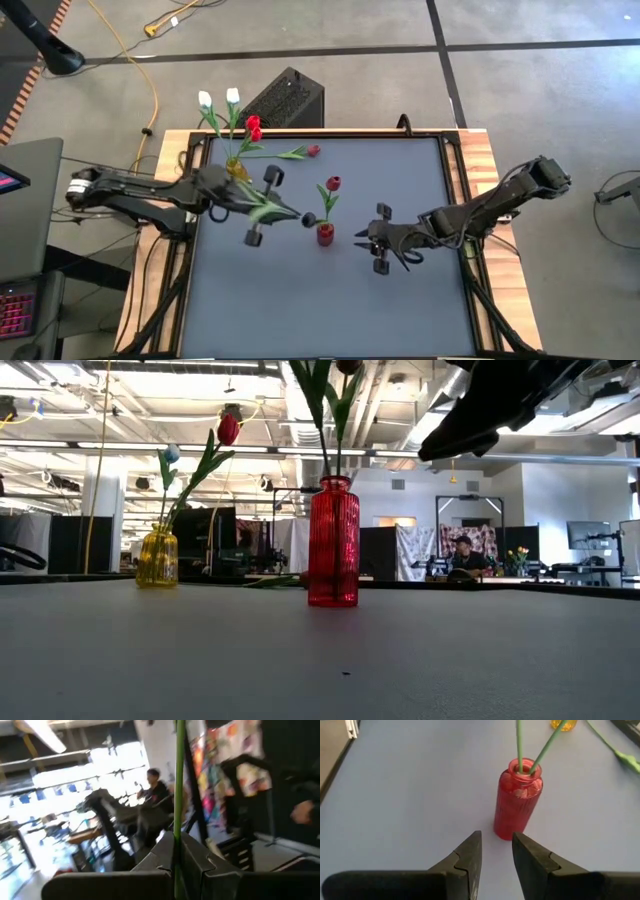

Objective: Sort flowers into vase by color
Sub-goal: Put the black tulip into the red vase

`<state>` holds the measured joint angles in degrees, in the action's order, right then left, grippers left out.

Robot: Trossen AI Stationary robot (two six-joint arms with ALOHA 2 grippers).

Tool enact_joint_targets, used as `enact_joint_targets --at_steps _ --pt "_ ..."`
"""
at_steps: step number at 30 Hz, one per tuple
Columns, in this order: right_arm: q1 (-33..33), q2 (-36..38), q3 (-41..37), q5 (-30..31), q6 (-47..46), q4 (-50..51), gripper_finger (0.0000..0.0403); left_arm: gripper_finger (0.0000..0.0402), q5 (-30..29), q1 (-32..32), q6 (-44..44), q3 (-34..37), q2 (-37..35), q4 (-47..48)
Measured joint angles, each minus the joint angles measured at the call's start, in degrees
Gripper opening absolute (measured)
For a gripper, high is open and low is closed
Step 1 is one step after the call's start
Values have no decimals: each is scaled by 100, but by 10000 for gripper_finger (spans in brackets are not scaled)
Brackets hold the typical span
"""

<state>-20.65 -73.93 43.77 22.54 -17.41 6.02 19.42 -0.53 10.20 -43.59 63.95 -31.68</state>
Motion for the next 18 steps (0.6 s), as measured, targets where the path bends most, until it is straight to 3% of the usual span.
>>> enact_joint_targets --at_steps 9,14,18 --pt "-32 0 0 -13 -362 -10 133 0 1018 -813 -281 0 -235 12" --pt "-32 2 0 -13 -368 -114 133 0 1721 -1278 -581 0 79 -355" --pt "-32 2 0 -11 -324 -111 133 0 1900 -1537 -832 0 504 -950"
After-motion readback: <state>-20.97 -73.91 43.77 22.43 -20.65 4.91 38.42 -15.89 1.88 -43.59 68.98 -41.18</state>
